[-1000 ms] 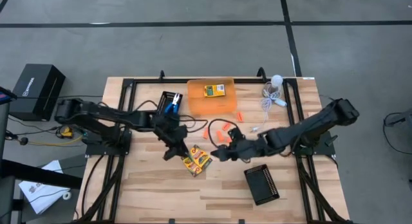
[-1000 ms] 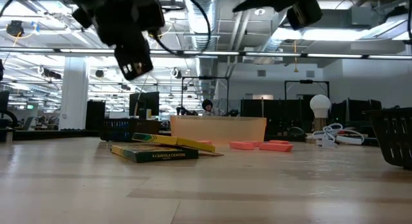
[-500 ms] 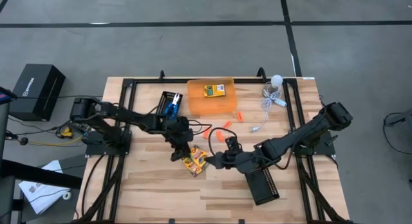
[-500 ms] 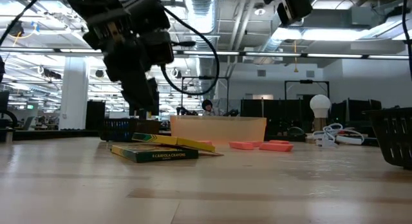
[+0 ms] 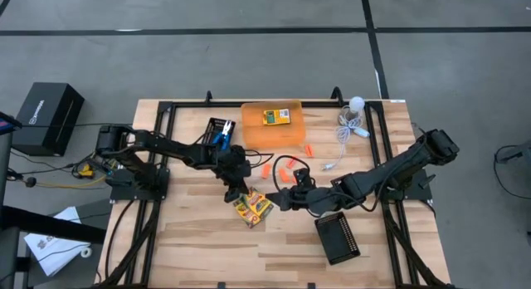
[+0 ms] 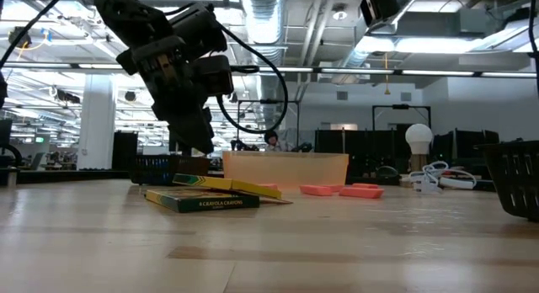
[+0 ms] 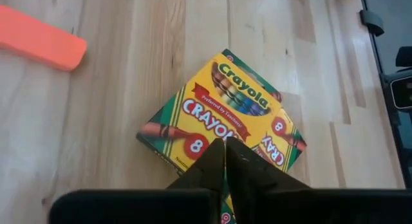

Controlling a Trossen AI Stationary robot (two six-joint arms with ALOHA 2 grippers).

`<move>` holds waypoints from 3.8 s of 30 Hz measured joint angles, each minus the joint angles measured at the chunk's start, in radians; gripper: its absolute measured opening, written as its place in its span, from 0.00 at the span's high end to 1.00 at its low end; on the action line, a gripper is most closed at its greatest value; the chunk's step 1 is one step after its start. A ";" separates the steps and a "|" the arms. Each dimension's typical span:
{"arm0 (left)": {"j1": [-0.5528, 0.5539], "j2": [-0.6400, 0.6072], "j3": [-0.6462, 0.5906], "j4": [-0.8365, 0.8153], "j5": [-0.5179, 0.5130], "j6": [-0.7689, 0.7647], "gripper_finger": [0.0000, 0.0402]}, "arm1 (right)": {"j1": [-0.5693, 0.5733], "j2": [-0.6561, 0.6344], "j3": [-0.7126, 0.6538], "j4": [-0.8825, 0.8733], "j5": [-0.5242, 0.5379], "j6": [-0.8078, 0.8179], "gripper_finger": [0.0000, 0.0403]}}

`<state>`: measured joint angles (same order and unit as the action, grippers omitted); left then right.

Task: Pick & Place School Supplies
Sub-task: Put the yellow crayon box into the orange bin

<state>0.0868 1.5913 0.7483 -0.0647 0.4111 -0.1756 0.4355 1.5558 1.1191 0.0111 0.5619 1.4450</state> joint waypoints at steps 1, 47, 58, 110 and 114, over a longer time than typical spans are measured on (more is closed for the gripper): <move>0.000 0.000 0.000 0.000 0.000 0.001 0.99 | 0.000 0.000 0.000 0.000 0.000 -0.002 0.59; -0.015 0.138 -0.102 0.228 0.101 -0.041 1.00 | -0.068 0.001 0.000 0.036 -0.067 -0.037 0.59; 0.006 0.141 -0.105 0.238 0.099 -0.033 1.00 | -0.053 -0.022 -0.004 -0.418 -0.285 0.136 0.59; 0.004 0.145 -0.211 0.456 0.078 -0.173 1.00 | -0.260 0.312 -0.263 0.190 -0.585 0.123 0.55; 0.004 0.144 -0.211 0.459 0.078 -0.173 1.00 | -0.285 0.315 -0.265 0.210 -0.577 0.103 0.55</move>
<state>0.0910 1.7357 0.5377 0.3943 0.4896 -0.3485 0.1503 1.8704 0.8543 0.2215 -0.0147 1.5479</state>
